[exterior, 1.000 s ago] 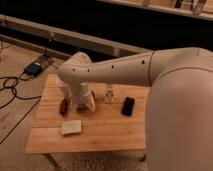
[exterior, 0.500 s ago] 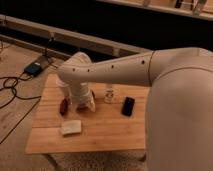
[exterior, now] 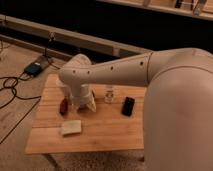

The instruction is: Push the ceramic bowl across the table

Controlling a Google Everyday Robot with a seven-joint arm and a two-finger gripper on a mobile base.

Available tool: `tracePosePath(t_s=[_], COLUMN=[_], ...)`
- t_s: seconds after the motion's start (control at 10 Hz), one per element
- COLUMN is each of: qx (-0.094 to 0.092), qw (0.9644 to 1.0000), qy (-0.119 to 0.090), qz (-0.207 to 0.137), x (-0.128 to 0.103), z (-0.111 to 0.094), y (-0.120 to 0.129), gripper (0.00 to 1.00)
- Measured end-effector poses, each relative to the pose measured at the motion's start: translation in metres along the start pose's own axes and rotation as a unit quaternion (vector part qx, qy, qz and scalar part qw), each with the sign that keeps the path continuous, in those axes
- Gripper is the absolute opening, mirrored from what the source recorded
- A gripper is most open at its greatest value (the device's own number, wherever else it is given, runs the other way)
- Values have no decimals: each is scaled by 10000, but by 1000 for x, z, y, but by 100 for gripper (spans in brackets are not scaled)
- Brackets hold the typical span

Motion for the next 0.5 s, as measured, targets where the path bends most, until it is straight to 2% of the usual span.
tracePosePath(t_s=[0.2, 0.5], qx=[28, -7], qw=[9997, 9981], qy=[24, 40], qz=[-242, -611], x=[1, -1], z=[25, 59], y=[2, 22], gripper=[65, 65])
